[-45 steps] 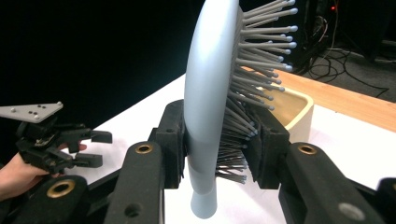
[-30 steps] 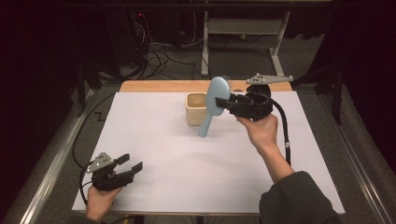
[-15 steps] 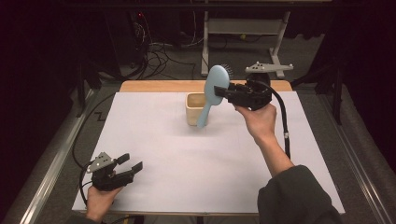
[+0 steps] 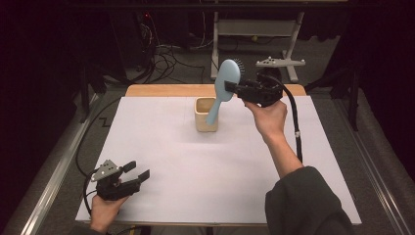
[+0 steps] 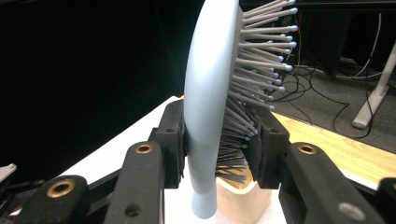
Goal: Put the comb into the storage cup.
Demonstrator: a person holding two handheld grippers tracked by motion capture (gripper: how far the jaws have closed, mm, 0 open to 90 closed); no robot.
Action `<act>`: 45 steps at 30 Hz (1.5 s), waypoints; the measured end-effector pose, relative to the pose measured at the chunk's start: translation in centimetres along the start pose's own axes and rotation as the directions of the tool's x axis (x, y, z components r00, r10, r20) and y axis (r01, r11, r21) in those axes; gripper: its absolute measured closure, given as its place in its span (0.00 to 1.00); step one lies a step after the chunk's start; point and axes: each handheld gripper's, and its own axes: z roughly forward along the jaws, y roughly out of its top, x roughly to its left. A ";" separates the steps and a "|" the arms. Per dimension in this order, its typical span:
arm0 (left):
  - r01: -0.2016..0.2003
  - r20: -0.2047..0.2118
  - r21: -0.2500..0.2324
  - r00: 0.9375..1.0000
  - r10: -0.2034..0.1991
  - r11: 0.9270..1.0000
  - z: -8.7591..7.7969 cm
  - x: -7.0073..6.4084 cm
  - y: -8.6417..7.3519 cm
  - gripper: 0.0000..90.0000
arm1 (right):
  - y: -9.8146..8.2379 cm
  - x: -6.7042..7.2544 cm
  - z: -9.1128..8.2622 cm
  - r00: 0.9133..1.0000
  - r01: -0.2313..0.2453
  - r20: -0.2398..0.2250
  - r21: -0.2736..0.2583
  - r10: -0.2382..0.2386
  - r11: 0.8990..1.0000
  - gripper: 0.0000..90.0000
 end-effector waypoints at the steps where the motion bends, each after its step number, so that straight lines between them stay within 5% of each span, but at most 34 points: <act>1: -0.001 0.000 0.002 1.000 0.001 1.000 0.0 0.0 0.0 0.36 | 0.0 -0.1 0.1 1.000 -0.001 0.004 -0.002 0.001 1.000 0.70; 27: -0.002 -0.006 0.004 1.000 0.002 1.000 0.1 -0.2 0.0 0.35 | 1.3 -1.5 3.4 0.998 -0.031 0.060 -0.044 0.033 0.999 0.70; 45: 0.009 -0.014 -0.004 1.000 -0.009 1.000 -0.1 -0.1 -0.1 0.34 | 0.4 -1.7 5.7 0.995 -0.013 0.095 -0.003 0.014 1.000 0.70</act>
